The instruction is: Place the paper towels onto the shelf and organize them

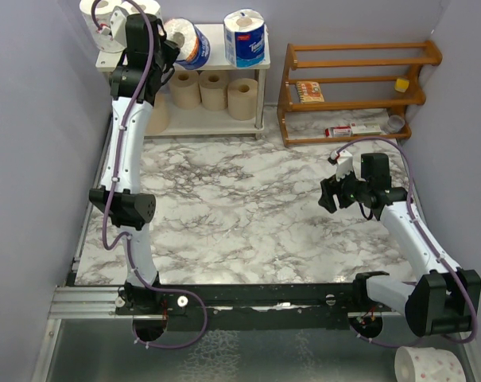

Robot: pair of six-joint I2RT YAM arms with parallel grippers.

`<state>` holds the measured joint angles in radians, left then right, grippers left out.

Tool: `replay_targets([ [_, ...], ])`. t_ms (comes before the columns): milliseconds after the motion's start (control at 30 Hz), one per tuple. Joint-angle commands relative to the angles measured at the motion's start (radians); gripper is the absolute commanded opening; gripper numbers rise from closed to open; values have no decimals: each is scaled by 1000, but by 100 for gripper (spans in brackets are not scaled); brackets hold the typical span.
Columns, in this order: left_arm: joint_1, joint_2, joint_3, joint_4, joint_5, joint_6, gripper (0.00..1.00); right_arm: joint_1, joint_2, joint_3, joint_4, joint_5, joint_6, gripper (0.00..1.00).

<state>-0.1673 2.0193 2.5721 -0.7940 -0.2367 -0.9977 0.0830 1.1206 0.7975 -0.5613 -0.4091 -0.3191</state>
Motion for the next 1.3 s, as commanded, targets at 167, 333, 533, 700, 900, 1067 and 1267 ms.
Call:
replay_targets([
  [167, -2, 89, 12, 139, 24, -27, 64, -6, 11, 34, -4, -2, -11, 67],
  [333, -8, 75, -11, 214, 43, -21, 99, -6, -3, 30, 1, 7, -10, 67],
  [533, -30, 19, -13, 313, 9, 41, 99, -6, 9, 33, -2, 11, -10, 67],
  [700, -62, -71, -7, 396, -59, 168, 99, -6, 14, 33, 0, 19, -9, 67],
  [900, -70, -205, -112, 465, -93, 205, 99, -6, 11, 32, 2, 23, -9, 67],
  [1067, -72, -303, -175, 478, -7, 202, 99, -6, 4, 29, 3, 25, -8, 67],
  [1267, -161, -616, -676, 675, 39, 453, 99, -6, 5, 29, 4, 33, -8, 68],
])
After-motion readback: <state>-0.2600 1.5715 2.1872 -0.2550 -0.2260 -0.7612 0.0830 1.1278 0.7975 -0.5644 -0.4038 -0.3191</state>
